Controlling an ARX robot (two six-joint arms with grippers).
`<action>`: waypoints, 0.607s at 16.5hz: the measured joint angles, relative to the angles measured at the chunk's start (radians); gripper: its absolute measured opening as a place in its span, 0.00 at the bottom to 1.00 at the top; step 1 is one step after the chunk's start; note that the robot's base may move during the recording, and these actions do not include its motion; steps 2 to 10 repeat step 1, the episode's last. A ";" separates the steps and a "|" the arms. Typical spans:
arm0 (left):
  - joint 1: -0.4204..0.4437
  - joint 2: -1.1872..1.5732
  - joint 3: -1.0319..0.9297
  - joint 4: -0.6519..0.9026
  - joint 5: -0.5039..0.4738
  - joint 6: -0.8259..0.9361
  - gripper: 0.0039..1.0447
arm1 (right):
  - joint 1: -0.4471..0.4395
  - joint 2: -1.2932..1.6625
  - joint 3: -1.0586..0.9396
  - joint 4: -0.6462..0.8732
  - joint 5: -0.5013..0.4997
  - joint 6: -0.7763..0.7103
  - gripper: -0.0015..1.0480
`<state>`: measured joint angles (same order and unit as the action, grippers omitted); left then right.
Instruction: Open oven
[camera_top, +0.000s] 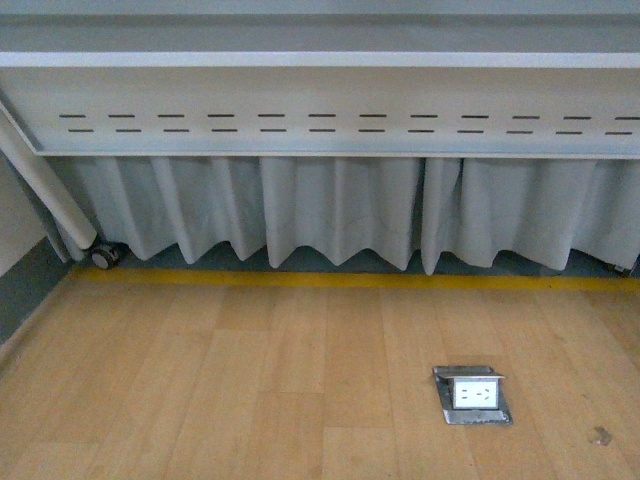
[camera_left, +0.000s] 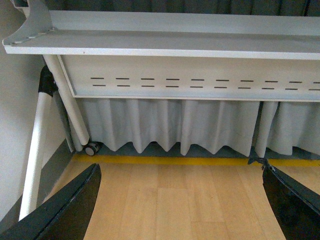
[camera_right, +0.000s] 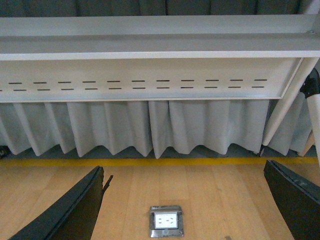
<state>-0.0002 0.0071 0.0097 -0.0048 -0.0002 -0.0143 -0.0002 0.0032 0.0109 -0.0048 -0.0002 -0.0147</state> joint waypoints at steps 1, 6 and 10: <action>0.000 0.000 0.000 0.000 0.000 0.000 0.94 | 0.000 0.000 0.000 0.000 0.000 0.000 0.94; 0.000 0.000 0.000 0.000 0.000 0.000 0.94 | 0.000 0.000 0.000 0.000 0.000 0.000 0.94; 0.000 0.000 0.000 0.000 0.000 0.000 0.94 | 0.000 0.000 0.000 0.000 0.000 0.000 0.94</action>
